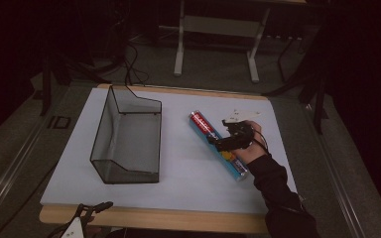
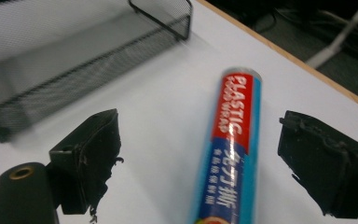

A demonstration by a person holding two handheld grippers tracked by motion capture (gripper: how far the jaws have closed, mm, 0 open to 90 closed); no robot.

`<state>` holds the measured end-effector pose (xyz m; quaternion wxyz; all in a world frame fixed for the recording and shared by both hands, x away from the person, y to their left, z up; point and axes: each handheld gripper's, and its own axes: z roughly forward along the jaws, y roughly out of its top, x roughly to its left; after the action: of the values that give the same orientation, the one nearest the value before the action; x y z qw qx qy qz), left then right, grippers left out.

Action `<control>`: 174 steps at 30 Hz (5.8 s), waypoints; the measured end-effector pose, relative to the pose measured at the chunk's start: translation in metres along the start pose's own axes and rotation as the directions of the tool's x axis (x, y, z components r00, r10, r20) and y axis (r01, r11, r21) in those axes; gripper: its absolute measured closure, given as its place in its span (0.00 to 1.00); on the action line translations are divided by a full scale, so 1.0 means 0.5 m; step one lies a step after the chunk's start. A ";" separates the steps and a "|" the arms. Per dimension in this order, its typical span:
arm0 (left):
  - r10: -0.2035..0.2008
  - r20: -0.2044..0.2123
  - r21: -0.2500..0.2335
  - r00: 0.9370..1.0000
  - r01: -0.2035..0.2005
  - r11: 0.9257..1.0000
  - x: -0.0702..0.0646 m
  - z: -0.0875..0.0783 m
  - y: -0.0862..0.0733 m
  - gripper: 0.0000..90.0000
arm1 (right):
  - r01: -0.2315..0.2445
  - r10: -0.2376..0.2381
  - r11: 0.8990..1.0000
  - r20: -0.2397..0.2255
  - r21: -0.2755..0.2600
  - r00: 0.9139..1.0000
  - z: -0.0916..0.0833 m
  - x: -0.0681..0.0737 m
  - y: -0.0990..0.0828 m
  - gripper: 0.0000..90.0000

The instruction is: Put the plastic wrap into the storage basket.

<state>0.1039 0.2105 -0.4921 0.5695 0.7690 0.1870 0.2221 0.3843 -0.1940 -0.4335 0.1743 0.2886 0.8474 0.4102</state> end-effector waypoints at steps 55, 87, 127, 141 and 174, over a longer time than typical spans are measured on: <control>0.008 0.022 0.010 1.000 -0.008 1.000 -0.002 0.004 -0.002 0.00 | -0.228 0.179 0.750 0.141 0.621 0.974 0.237 -0.062 -0.029 0.34; 0.010 0.022 0.005 1.000 -0.010 1.000 -0.001 0.004 -0.002 0.00 | -0.263 0.244 0.903 0.098 0.341 0.965 0.111 -0.017 0.133 0.35; 0.008 0.013 -0.019 1.000 -0.007 1.000 0.000 -0.001 -0.002 0.00 | -0.394 0.389 0.919 -0.113 -0.022 0.914 0.128 0.187 0.362 0.35; 0.015 0.023 -0.019 1.000 -0.015 1.000 -0.001 -0.003 -0.002 0.00 | -0.474 0.468 0.878 -0.088 -0.072 0.880 0.230 0.231 0.341 0.35; 0.011 0.041 -0.022 0.999 -0.010 1.000 -0.003 0.000 -0.002 0.00 | -0.637 0.634 0.769 0.063 0.061 0.771 0.365 0.240 0.203 0.34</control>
<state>0.1026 0.2103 -0.4934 0.5804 0.7682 0.1687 0.2111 0.4240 0.0408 -0.4696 0.0304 0.5726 0.7120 0.4054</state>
